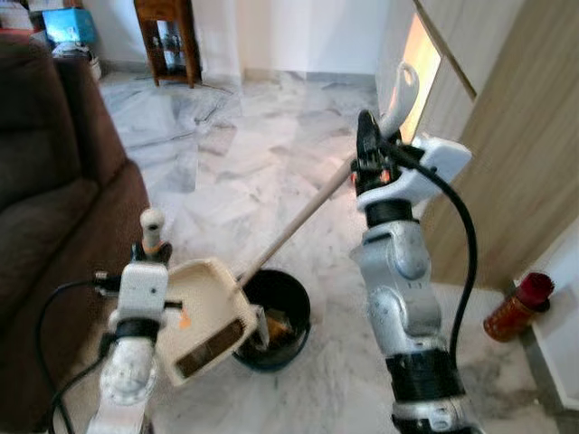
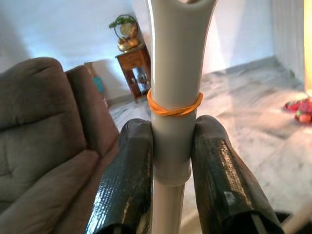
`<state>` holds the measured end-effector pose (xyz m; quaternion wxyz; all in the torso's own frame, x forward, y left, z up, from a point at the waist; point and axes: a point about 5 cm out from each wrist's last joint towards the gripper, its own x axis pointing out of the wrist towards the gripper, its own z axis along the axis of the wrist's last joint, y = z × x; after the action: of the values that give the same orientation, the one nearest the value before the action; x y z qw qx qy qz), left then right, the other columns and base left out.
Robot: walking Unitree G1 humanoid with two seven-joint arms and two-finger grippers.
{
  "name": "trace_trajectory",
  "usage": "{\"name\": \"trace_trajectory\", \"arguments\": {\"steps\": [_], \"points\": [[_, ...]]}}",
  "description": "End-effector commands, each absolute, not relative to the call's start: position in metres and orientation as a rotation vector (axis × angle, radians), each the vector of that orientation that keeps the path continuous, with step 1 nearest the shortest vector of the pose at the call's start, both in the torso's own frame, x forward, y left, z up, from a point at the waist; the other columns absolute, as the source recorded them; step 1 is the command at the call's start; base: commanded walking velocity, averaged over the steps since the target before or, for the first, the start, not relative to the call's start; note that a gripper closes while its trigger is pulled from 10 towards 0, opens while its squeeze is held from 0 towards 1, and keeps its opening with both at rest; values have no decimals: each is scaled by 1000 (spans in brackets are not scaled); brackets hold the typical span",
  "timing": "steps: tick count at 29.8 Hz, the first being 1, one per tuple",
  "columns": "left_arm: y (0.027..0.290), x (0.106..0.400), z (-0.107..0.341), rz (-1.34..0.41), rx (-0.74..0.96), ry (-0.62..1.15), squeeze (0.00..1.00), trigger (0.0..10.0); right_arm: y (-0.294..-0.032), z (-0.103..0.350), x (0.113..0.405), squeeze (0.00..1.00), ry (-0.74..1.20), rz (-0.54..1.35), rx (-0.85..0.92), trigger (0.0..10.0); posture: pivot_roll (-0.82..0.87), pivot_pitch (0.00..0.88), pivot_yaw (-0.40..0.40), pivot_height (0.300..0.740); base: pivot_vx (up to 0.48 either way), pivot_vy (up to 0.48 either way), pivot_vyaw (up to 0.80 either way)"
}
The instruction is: Sweep floor
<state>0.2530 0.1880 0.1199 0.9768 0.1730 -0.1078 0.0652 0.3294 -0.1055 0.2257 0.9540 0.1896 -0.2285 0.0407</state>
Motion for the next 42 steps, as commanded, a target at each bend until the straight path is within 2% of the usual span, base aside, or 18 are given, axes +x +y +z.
{"name": "trace_trajectory", "arguments": {"steps": [1,30,42], "points": [[193,253,132,150,361,-268,0,10000,-93,248,325,0,-549,132,411,10000,177,0,-3,740,315,0,0],[191,253,134,149,350,-276,0,10000,-92,248,324,0,-552,133,406,10000,179,0,-2,740,316,0,0],[187,251,134,131,334,-287,0,10000,-92,249,323,0,-564,133,378,10000,167,0,2,740,0,0,0]]}}
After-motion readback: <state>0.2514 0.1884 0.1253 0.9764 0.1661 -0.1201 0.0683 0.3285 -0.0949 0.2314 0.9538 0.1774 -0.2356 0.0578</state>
